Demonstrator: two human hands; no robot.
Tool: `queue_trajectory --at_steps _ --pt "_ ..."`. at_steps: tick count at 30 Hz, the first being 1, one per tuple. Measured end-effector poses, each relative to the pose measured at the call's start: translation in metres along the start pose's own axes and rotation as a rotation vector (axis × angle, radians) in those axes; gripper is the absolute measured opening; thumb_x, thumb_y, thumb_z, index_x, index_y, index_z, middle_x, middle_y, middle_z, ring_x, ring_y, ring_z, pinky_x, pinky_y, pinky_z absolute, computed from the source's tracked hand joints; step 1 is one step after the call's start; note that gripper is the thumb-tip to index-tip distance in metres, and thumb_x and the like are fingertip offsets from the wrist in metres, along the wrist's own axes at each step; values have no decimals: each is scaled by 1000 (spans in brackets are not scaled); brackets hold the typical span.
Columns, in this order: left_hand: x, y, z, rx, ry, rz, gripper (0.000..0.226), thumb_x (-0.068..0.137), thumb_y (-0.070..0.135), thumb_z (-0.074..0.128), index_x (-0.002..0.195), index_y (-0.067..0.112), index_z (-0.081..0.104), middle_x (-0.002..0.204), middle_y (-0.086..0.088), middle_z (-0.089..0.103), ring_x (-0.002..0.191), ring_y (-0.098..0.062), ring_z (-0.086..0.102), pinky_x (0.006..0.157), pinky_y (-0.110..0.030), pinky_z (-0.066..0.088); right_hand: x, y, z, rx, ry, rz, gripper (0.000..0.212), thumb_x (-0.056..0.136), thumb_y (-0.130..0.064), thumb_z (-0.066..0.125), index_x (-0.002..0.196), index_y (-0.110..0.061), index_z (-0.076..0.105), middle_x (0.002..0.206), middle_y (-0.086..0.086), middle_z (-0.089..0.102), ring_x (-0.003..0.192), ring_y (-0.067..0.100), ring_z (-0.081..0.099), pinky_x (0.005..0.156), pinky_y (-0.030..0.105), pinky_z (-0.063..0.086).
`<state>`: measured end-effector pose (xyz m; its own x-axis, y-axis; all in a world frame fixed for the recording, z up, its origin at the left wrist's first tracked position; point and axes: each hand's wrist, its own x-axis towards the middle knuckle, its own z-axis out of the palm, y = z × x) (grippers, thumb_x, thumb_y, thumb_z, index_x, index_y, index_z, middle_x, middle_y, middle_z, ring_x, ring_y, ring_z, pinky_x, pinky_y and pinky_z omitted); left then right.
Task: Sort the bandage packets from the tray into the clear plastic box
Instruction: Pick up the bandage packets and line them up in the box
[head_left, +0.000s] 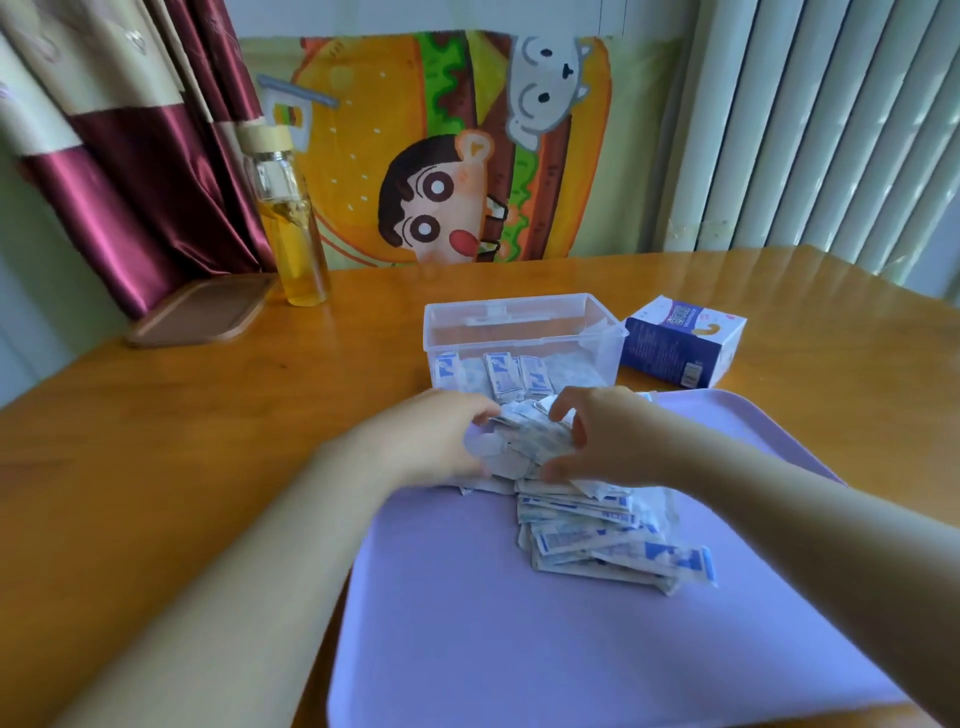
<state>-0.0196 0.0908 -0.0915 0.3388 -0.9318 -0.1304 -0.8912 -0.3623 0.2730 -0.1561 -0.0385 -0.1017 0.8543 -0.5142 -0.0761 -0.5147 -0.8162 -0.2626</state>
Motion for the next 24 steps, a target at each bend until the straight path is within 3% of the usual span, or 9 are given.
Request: queue_trajectory --at_steps 3,8,10,13,15,17,19,21,24 --pt "3 2 11 2 0 -22 57 83 23 67 136 26 46 133 6 51 111 -13 53 78 -19 38 -3 0 -6 65 -36 1 56 76 -39 73 123 -19 51 96 -4 53 85 14 47 70 25 37" --pt "-3 2 7 41 13 -18 28 83 22 65 111 28 64 107 7 65 90 -10 57 76 -27 48 -10 14 -18 128 -51 -18 30 76 -37 73 102 -23 64 72 -15 54 62 3 48 53 18 35" --pt "-9 0 0 21 24 13 18 85 23 63 102 27 67 97 12 66 82 -6 57 72 -24 47 -9 23 -24 260 17 13 24 71 -42 73 84 -23 67 65 -7 59 58 7 49 55 19 35" --pt "-15 -6 -8 -58 26 5 8 90 23 58 90 18 65 85 4 66 69 -13 55 61 -26 40 -4 34 -29 618 88 83 48 59 -47 75 85 -7 68 85 18 67 73 17 59 67 34 47" --pt "-17 -11 -8 -216 -53 -33 13 90 21 59 101 21 66 93 4 71 81 -15 66 73 -31 50 -3 36 -28 808 68 113 36 67 -33 79 88 -5 69 93 19 69 89 25 67 86 42 54" --pt "-19 -14 -4 -433 -203 -95 29 89 17 63 117 24 59 95 4 73 83 -13 70 81 -31 55 -3 34 -27 893 37 116 28 72 -22 78 92 -5 69 100 19 70 98 31 67 91 45 52" --pt "-18 -16 -1 -430 -277 -124 46 87 20 67 129 27 49 96 7 73 85 -10 69 84 -27 53 -3 31 -26 918 16 117 32 72 -20 78 99 -6 68 102 17 69 97 29 67 91 42 53" --pt "-17 -19 -2 -352 -229 -131 56 84 29 69 135 28 46 103 13 68 93 -6 65 87 -23 50 -4 25 -25 924 1 115 32 73 -20 78 101 -9 66 102 15 70 94 25 67 88 37 54" --pt "-19 -17 -13 -302 -28 -98 43 87 41 61 128 30 53 111 19 61 99 1 57 80 -13 43 -7 15 -26 917 -10 71 43 70 -25 79 108 -10 65 101 13 70 94 26 67 91 39 52"
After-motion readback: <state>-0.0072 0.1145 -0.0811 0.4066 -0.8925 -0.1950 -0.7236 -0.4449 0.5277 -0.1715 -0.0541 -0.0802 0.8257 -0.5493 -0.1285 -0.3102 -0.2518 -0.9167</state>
